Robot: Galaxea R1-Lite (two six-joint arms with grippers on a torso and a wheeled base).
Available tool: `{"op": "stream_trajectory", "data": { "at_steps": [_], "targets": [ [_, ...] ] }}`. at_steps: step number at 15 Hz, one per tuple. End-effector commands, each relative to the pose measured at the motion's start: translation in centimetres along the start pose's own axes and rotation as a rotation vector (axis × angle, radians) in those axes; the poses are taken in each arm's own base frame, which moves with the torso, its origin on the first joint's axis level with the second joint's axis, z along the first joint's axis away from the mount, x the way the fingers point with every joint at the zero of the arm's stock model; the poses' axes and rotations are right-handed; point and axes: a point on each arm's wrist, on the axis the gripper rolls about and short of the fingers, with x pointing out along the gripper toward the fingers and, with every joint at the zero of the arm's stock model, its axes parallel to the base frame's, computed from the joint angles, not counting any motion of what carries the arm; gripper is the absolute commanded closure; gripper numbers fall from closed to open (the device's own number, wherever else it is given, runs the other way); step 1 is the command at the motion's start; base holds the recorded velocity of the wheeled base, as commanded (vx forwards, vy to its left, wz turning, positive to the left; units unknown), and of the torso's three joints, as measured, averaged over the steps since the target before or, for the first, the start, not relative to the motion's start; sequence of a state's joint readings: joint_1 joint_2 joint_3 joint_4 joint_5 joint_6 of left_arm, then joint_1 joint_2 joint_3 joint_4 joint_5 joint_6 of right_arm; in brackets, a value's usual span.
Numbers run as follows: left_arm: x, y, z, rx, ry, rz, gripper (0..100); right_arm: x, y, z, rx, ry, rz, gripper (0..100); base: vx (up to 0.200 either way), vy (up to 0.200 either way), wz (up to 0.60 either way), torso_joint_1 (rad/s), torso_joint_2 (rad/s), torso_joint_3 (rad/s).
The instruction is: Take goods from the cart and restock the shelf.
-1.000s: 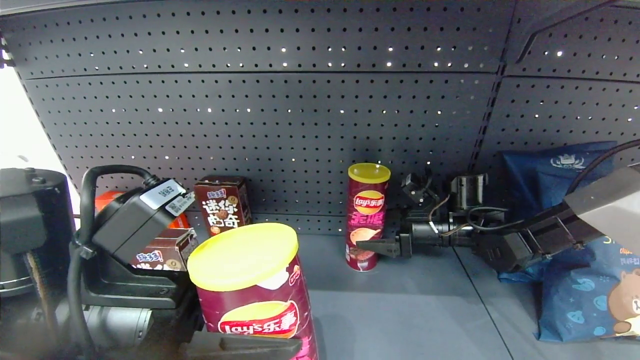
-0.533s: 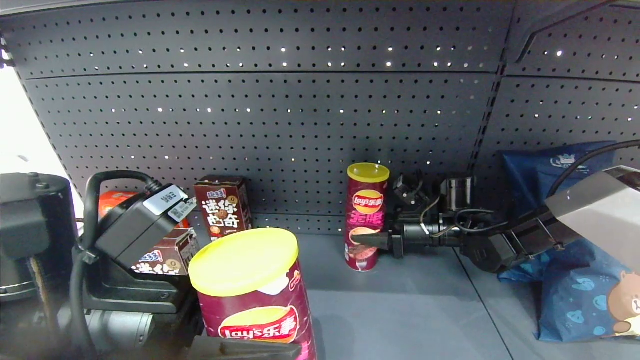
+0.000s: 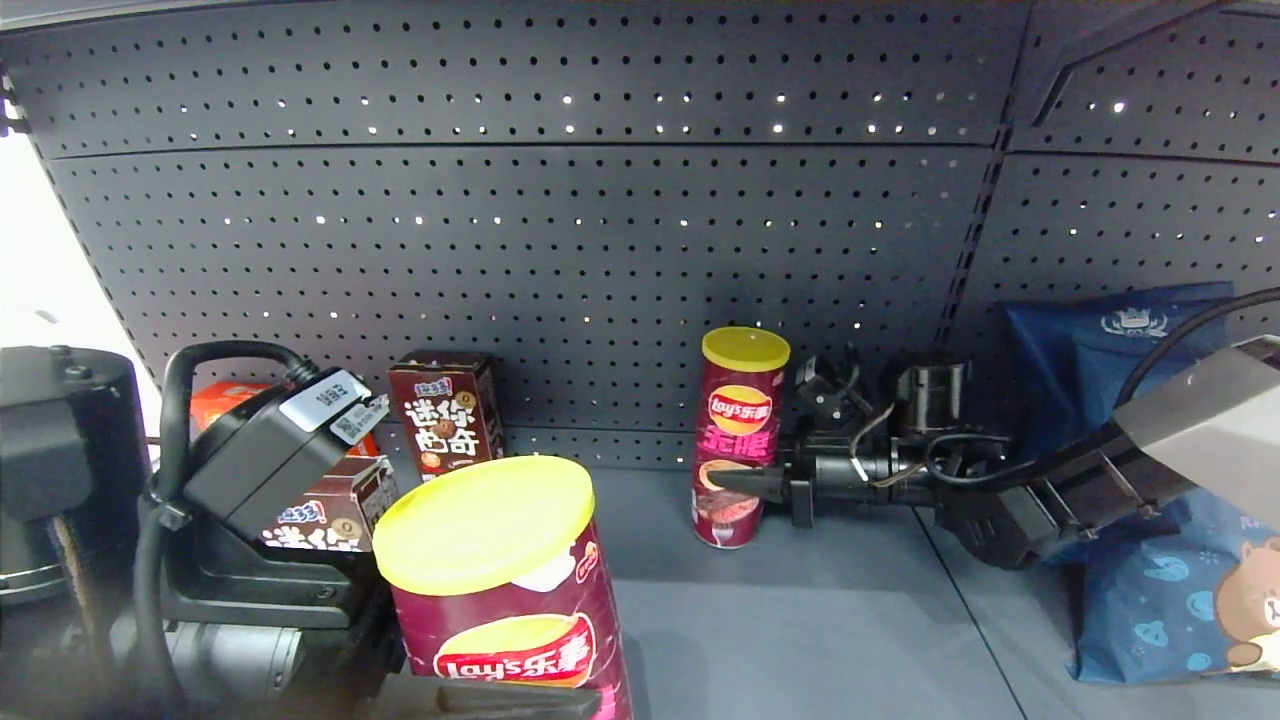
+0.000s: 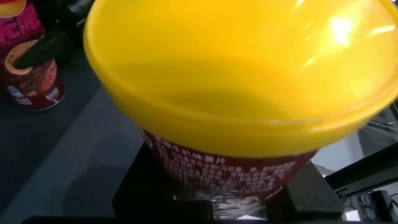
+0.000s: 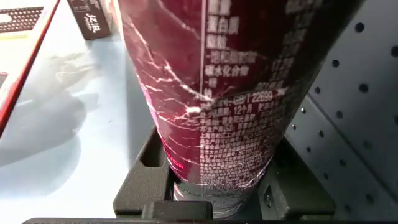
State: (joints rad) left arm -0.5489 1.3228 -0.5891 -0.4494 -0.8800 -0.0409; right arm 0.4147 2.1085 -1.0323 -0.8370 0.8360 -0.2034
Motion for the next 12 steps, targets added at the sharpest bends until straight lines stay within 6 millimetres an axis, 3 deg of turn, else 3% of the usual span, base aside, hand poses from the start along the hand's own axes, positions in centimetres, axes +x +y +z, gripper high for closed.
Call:
{"op": "stream_trajectory", "data": {
  "at_steps": [1, 6, 12],
  "targets": [
    [0.0, 0.0, 0.0, 0.001, -0.001, -0.001, 100, -1.1, 2.3, 0.2, 0.001, -0.014, 0.007, 100, 0.0, 0.0, 0.0, 0.0, 0.0, 0.0],
    [0.0, 0.0, 0.0, 0.001, -0.001, 0.001, 100, -2.7, 6.3, 0.9, 0.012, -0.05, 0.05, 100, 0.0, 0.0, 0.0, 0.0, 0.0, 0.0],
    [-0.1, 0.0, 0.0, 0.0, -0.002, 0.005, 100, -3.6, 9.1, 1.5, 0.012, -0.051, 0.095, 100, 0.0, 0.0, 0.0, 0.0, 0.0, 0.0]
  ]
}}
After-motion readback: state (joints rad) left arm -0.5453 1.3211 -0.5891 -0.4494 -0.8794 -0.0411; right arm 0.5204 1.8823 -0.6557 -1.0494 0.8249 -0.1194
